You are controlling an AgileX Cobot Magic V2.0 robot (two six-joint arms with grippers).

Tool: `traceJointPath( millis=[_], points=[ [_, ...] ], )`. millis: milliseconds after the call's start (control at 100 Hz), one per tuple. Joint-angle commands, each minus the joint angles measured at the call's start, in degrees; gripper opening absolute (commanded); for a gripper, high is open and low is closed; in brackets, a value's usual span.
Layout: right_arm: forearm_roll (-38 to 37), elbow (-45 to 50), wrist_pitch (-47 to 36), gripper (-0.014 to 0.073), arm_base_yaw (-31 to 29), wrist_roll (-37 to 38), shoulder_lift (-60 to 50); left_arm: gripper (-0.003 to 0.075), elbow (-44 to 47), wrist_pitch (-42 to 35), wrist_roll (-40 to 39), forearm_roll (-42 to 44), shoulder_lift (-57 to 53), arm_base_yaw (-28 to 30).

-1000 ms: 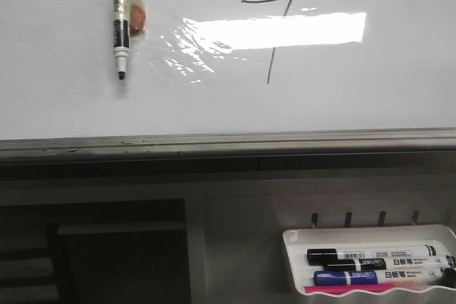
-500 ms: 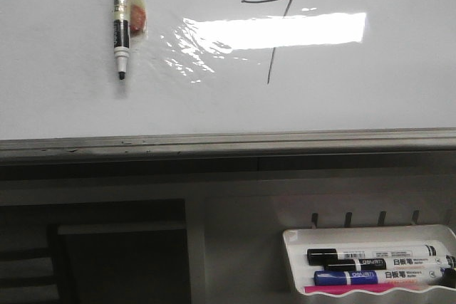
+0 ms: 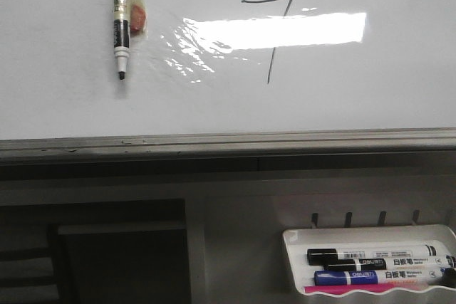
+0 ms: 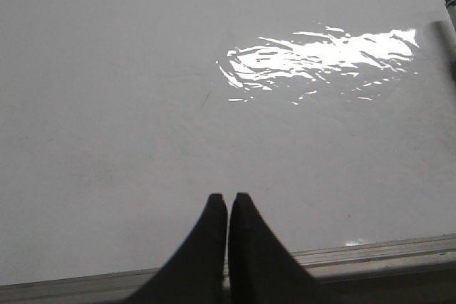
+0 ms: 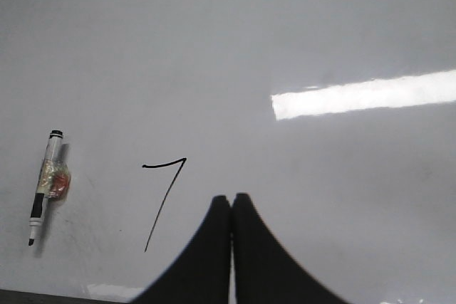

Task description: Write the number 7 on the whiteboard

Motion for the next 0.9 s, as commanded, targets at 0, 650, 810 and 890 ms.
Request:
traceJointPath(
  millis=[0, 650, 810, 890],
  points=[
    [0.6, -1.5, -4.8, -0.0064, -0.2, -0.5, 0.7, -0.002, 2.1, -3.7, -0.5, -0.5, -1.8, 0.1],
    [-58.9, 7.5, -7.5, -0.0064, -6.3, 43.3, 0.7, -0.002, 2.1, -3.7, -0.5, -0.5, -1.8, 0.1],
    [-59.4, 13.1, -8.9, -0.0064, -6.3, 43.3, -2.6, -0.002, 2.1, -3.7, -0.5, -0.5, -1.8, 0.1],
    [-59.8, 13.8, -6.5, -0.0064, -6.3, 43.3, -2.6, -0.002, 2.1, -3.7, -0.5, -0.5, -1.8, 0.1]
  ],
)
